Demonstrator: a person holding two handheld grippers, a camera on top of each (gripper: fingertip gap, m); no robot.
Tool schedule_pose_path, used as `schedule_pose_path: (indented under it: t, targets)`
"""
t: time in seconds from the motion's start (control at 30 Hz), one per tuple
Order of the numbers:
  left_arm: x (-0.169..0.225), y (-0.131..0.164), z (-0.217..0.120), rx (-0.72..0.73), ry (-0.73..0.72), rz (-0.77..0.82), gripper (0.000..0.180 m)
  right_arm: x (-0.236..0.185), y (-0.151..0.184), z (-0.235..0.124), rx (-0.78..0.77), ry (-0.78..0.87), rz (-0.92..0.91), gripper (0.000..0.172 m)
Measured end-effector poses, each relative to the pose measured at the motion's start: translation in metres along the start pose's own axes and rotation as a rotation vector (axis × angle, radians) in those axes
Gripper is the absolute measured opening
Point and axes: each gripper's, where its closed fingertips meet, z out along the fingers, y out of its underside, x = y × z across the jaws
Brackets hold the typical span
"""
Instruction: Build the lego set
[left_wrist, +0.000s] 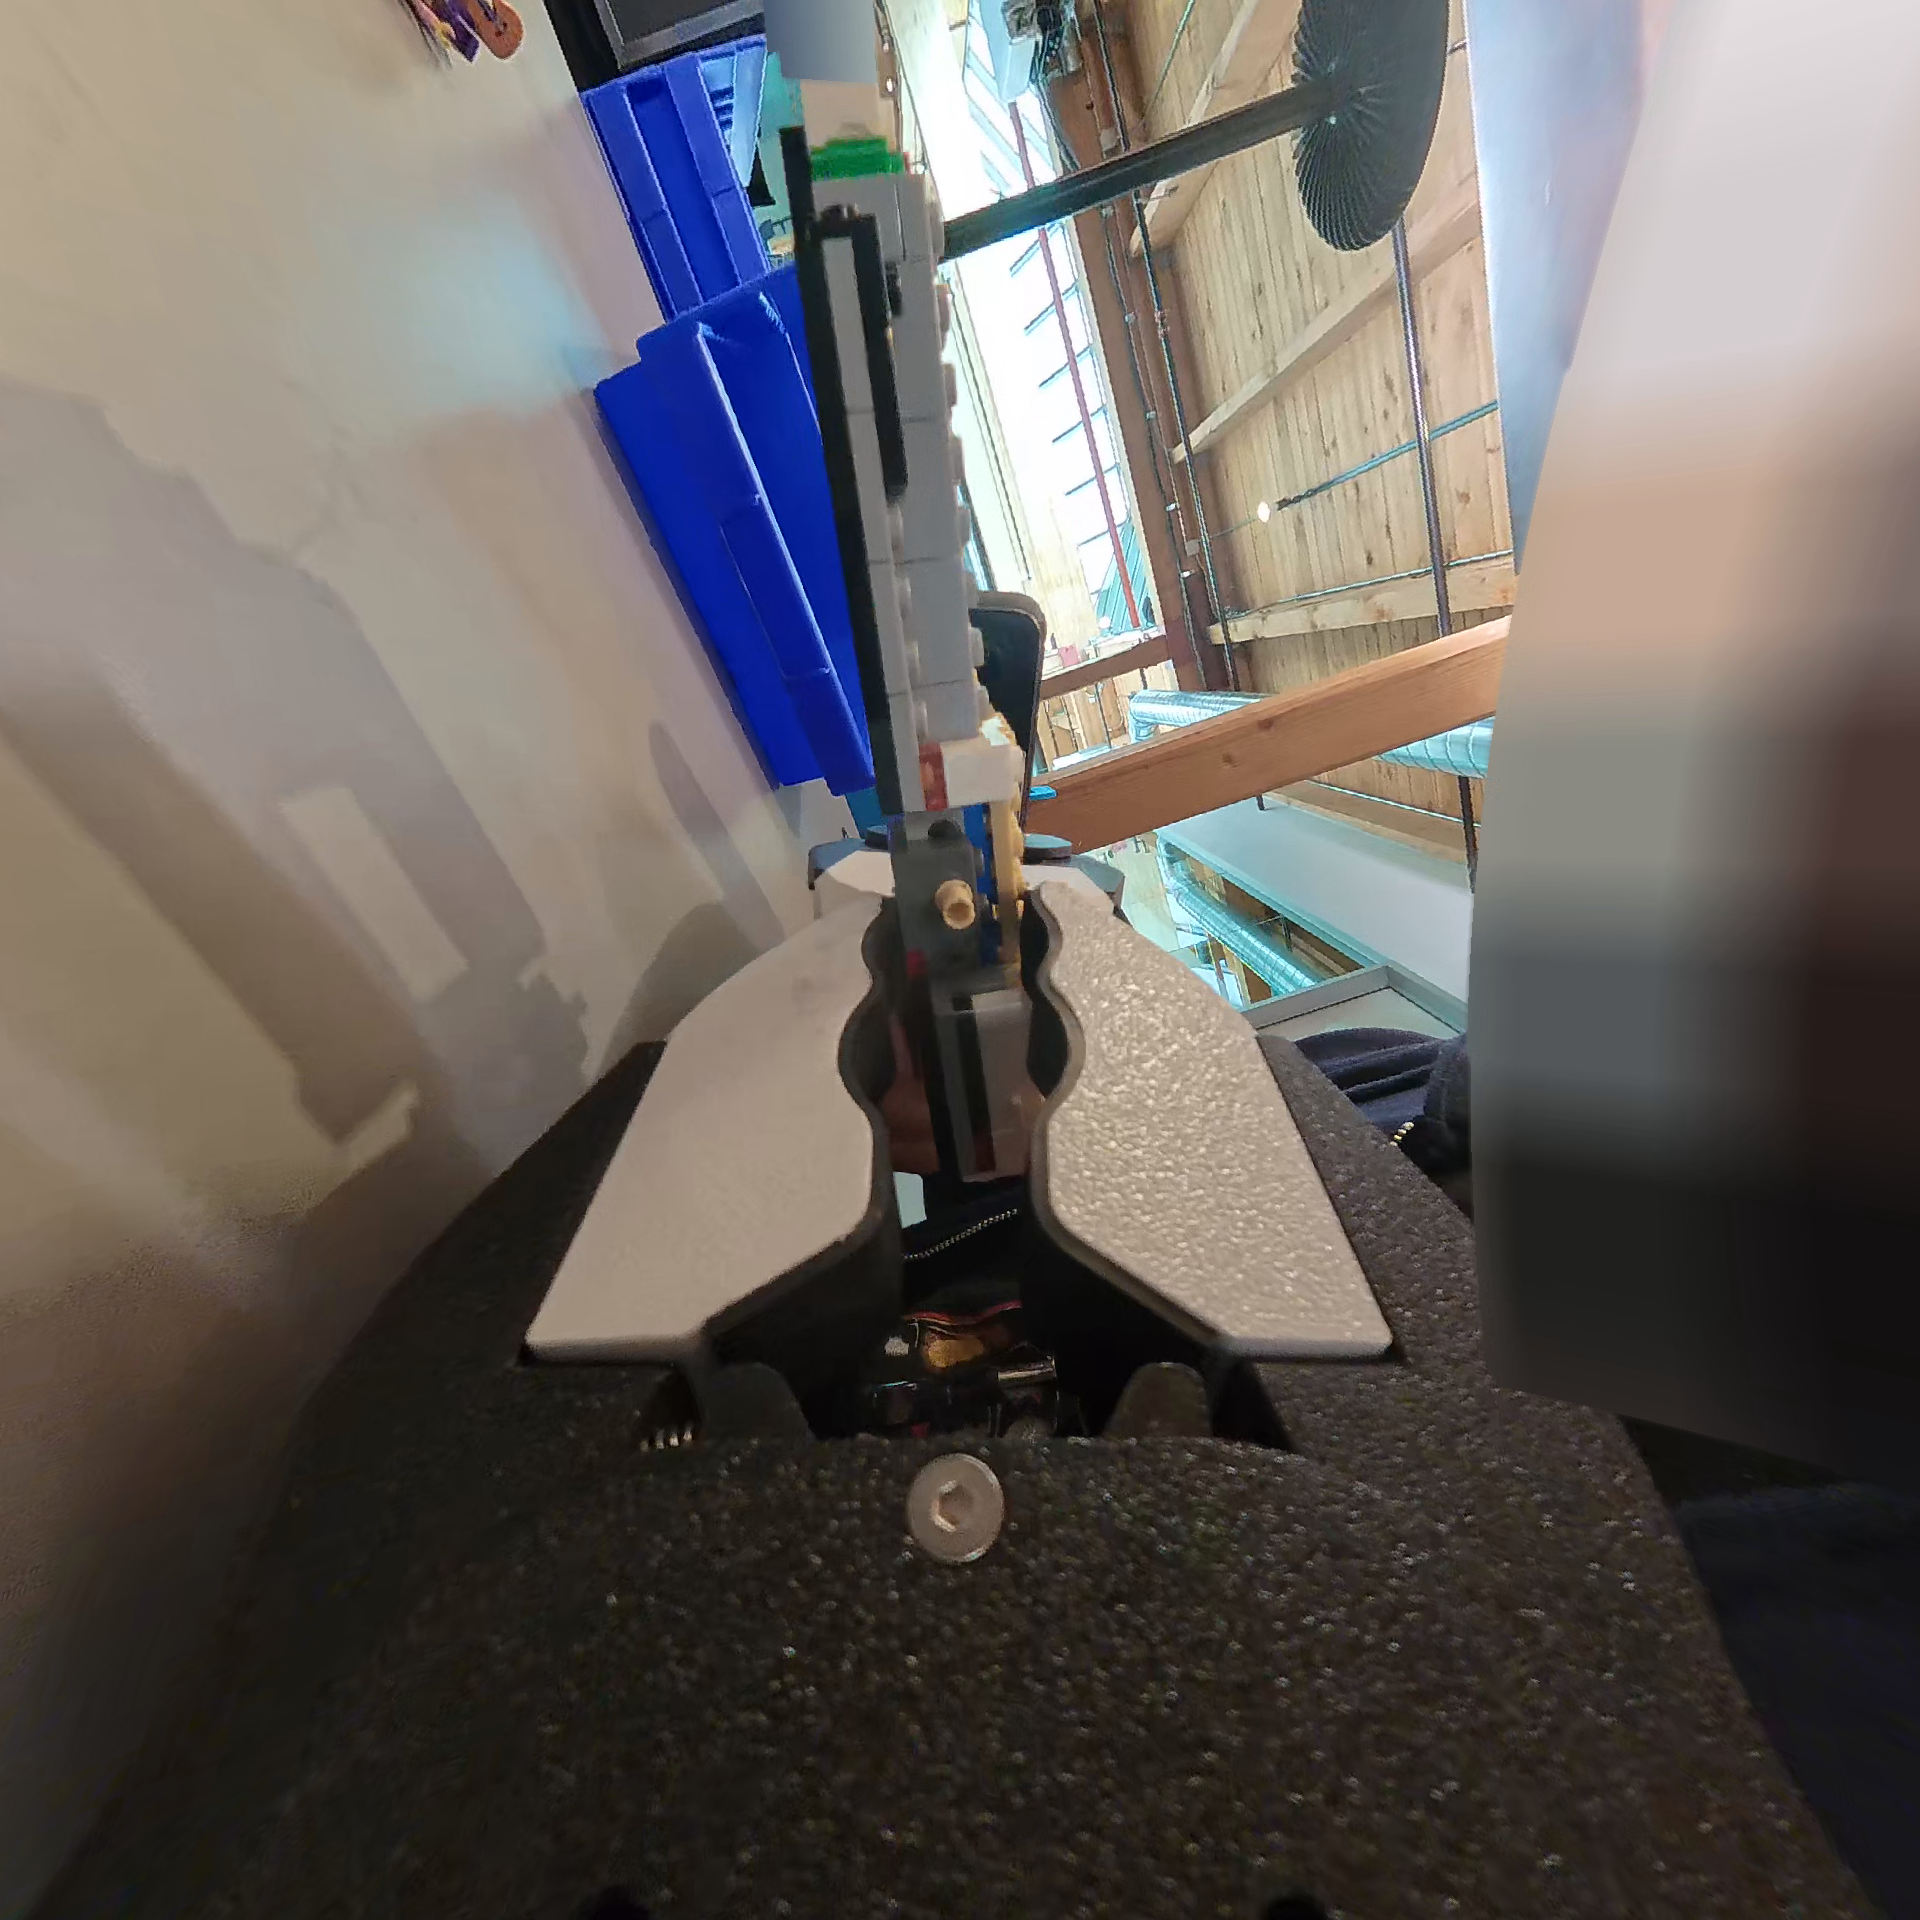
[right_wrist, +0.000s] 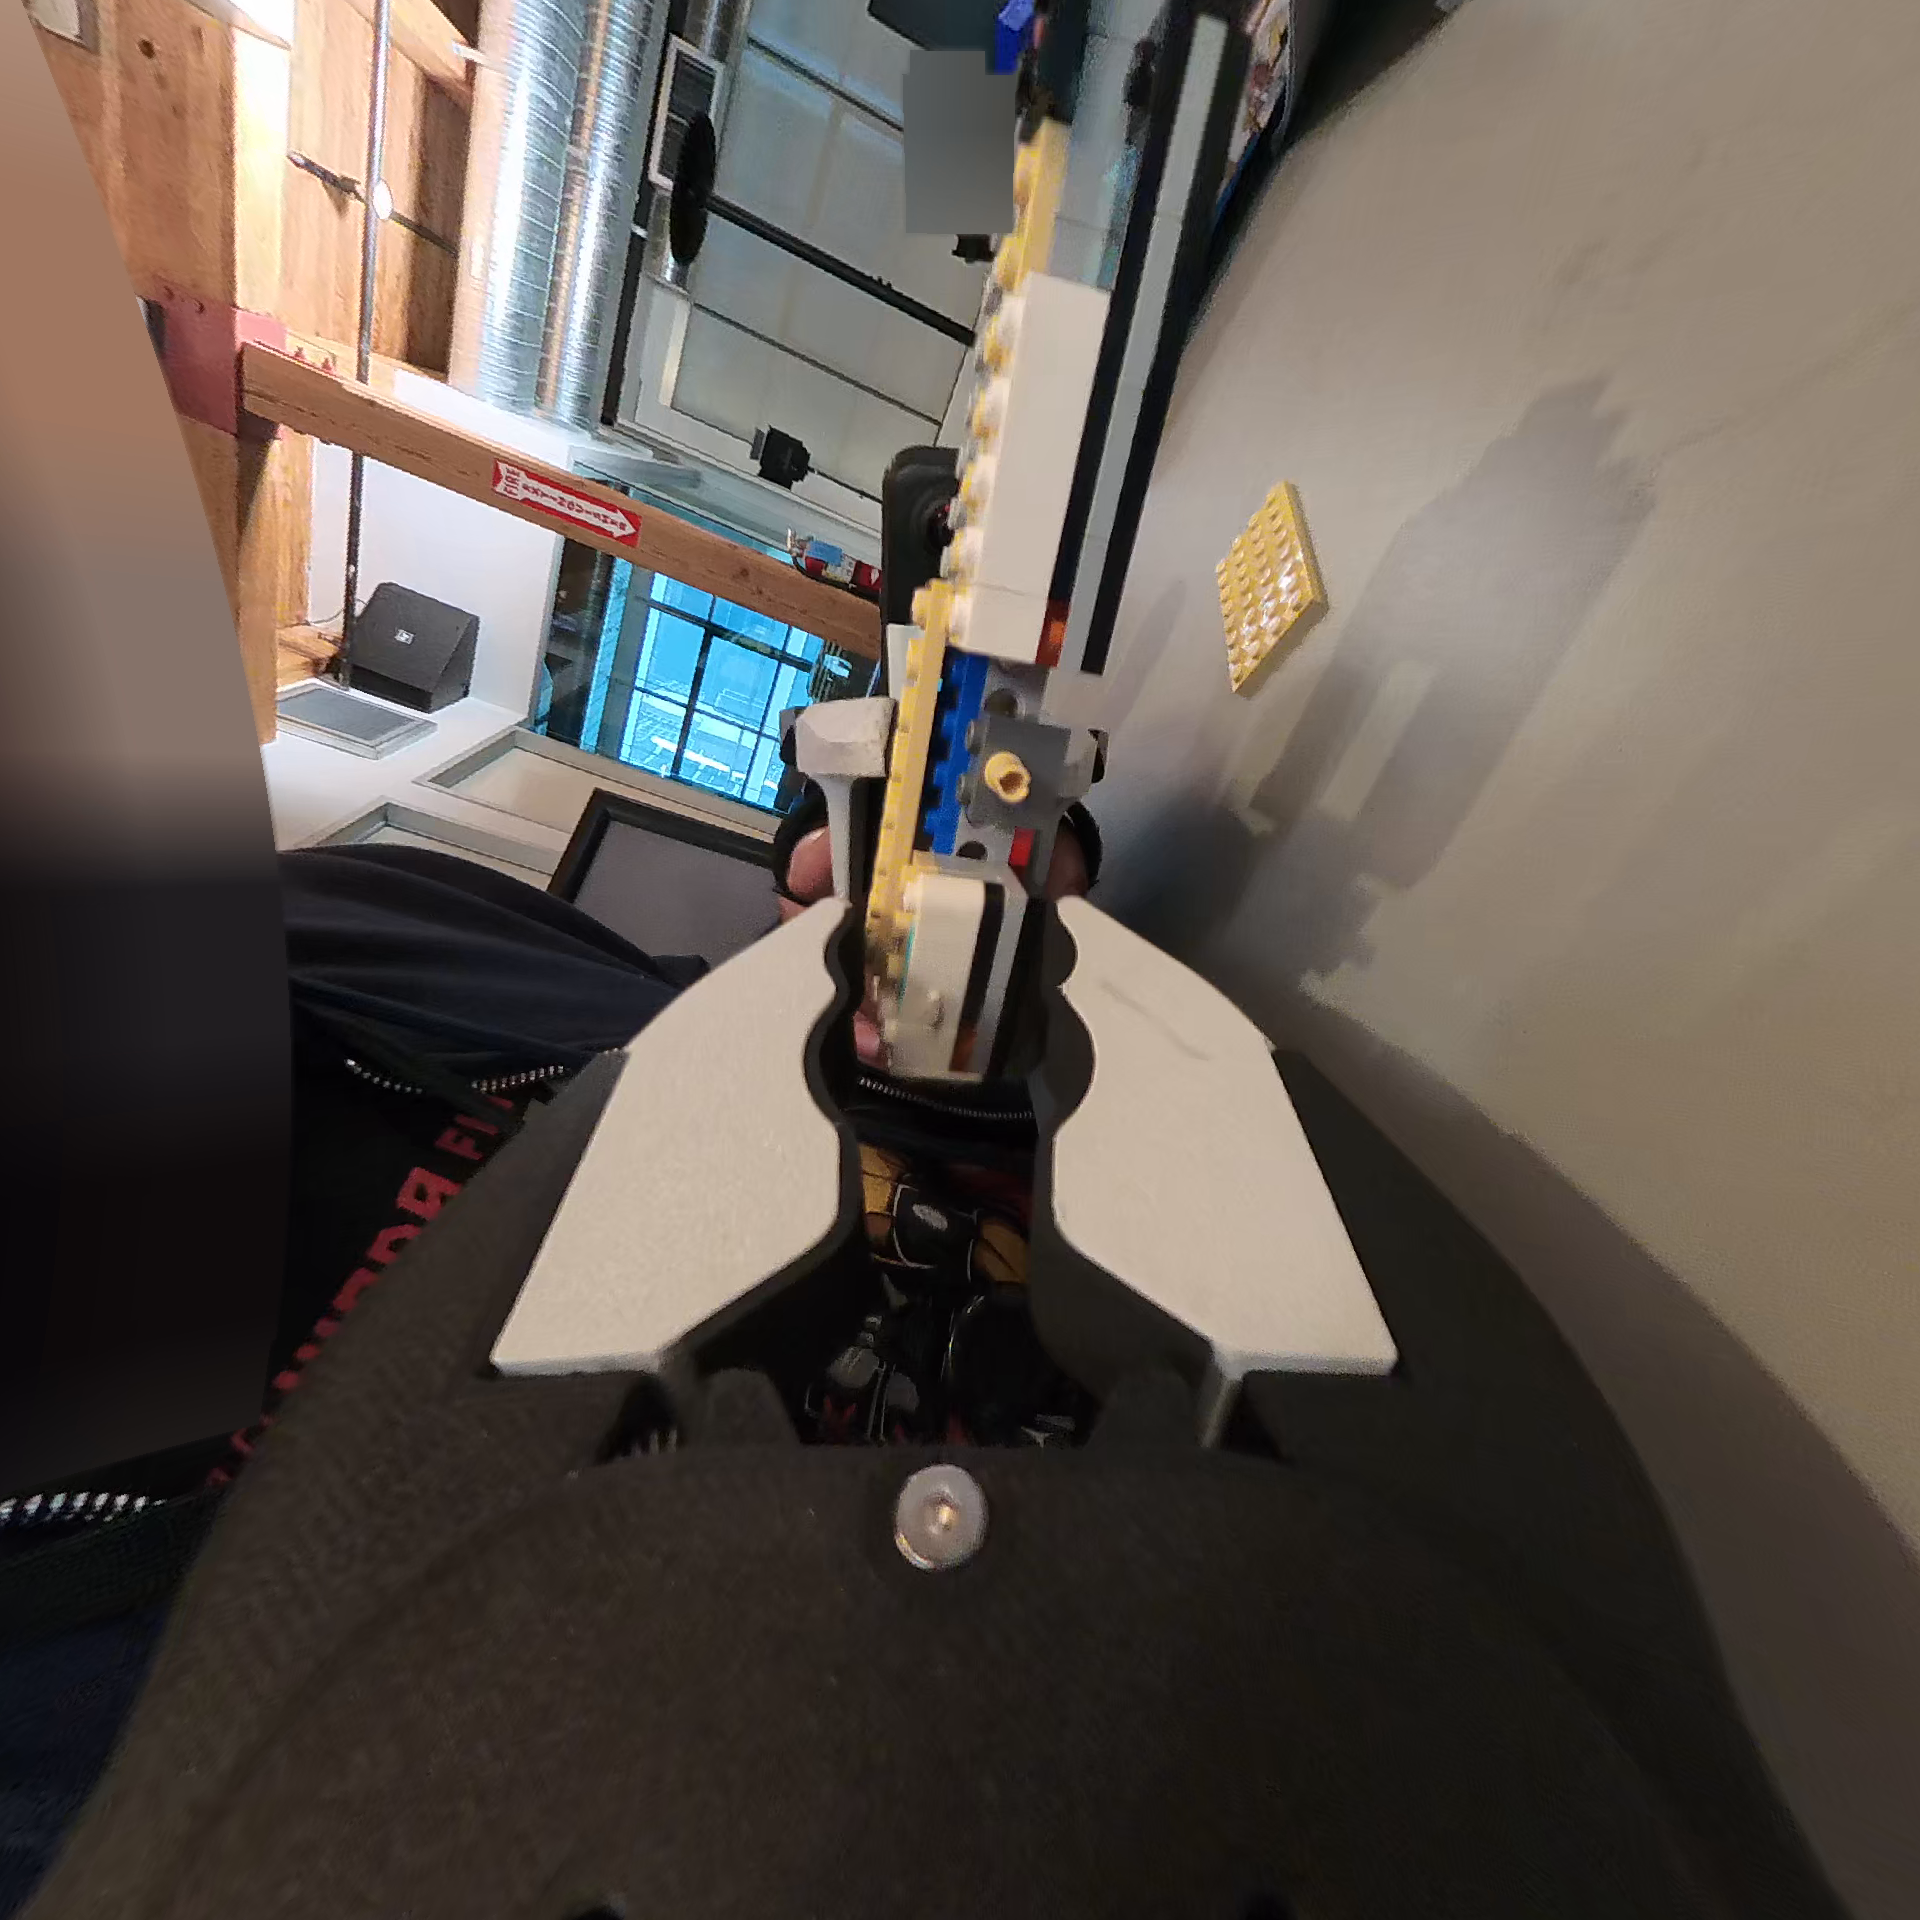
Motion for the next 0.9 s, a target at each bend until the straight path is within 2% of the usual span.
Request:
schedule_pose_path:
  t: [0.43, 0.67, 0.8, 0.9]
  targets:
    - [0.001, 0.0, -0.001, 0.007, 0.02, 0.001, 0.021, -0.001, 0.0, 0.0, 0.019, 0.014, 0.008, 0.026]
    - [0.005, 0.0, -0.001, 0.008, 0.052, 0.001, 0.022, -0.006, -0.003, -0.001, 0.045, -0.043, 0.015, 0.025]
    - [0.008, -0.001, -0.002, 0.022, 0.087, -0.004, 0.021, -0.01, -0.005, 0.001, 0.055, -0.06, -0.002, 0.027]
    - [0.011, -0.003, -0.004, 0.029, 0.1, 0.012, 0.021, -0.012, -0.005, 0.0, 0.053, -0.053, -0.028, 0.036]
